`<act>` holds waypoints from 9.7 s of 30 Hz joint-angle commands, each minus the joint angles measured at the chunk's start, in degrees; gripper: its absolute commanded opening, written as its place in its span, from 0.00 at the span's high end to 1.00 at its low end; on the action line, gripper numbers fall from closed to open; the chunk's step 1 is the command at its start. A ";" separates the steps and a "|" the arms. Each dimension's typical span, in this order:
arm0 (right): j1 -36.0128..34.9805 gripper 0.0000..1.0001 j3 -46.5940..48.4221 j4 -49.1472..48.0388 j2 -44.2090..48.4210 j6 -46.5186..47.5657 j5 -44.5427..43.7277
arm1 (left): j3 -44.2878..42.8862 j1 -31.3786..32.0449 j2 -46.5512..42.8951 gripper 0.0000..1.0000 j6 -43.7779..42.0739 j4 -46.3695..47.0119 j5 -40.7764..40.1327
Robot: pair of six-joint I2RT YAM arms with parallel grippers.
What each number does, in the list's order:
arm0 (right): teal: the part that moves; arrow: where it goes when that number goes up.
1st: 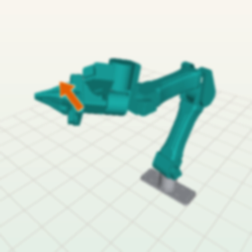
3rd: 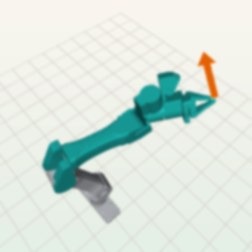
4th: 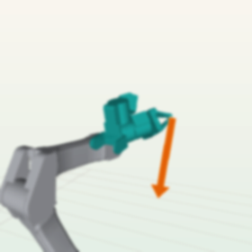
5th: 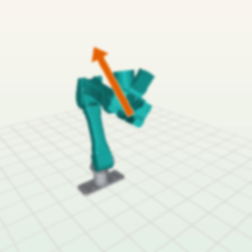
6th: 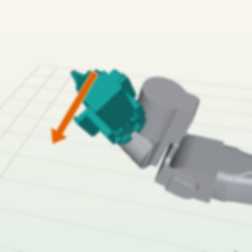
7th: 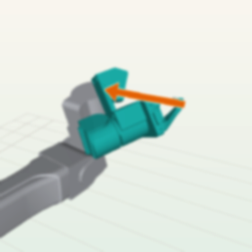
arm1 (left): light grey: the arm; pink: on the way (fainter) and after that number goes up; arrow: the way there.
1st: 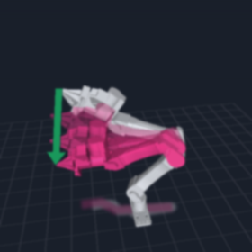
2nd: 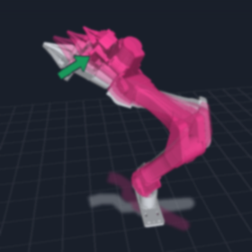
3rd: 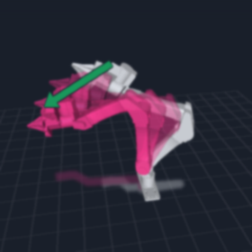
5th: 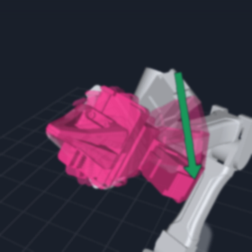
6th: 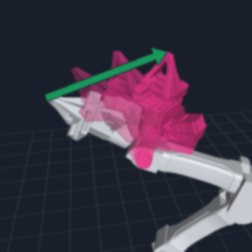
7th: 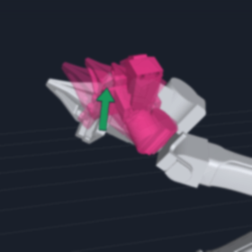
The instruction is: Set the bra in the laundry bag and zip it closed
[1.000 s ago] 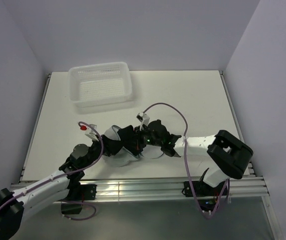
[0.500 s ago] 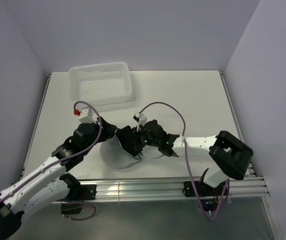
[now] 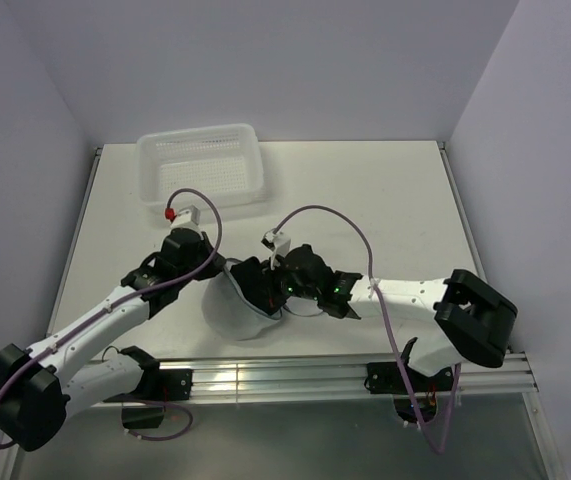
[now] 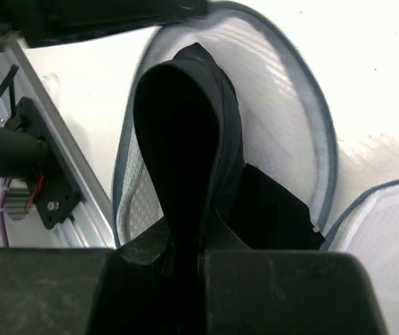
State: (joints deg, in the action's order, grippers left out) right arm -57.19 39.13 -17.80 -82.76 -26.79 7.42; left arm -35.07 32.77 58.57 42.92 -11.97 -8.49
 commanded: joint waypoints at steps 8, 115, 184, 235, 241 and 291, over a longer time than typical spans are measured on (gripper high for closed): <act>-1.35 1.00 5.25 4.36 4.20 2.53 8.05 | 1.32 -0.17 1.38 1.00 3.57 28.91 14.81; 16.33 1.00 39.35 49.09 12.19 17.37 -27.82 | 13.45 9.74 -8.48 1.00 21.51 30.85 10.27; 10.52 0.43 21.33 26.50 -2.05 10.44 -3.91 | 6.69 13.81 -41.00 0.30 15.89 -16.96 -19.38; -2.31 1.00 -17.16 -3.29 22.73 -3.71 -25.44 | -18.46 23.83 18.60 0.45 3.49 0.63 -17.97; -2.31 1.00 -17.25 -3.99 22.12 -3.89 -25.97 | -17.31 24.97 14.21 0.47 4.02 -5.86 -24.55; 20.36 0.60 -0.54 4.72 17.19 1.48 18.67 | -10.11 21.37 7.44 1.00 2.79 11.26 -13.57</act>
State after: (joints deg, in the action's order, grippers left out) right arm -37.26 38.85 -6.90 -65.89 -23.55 21.21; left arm -43.62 54.76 65.91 47.37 -3.75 -23.79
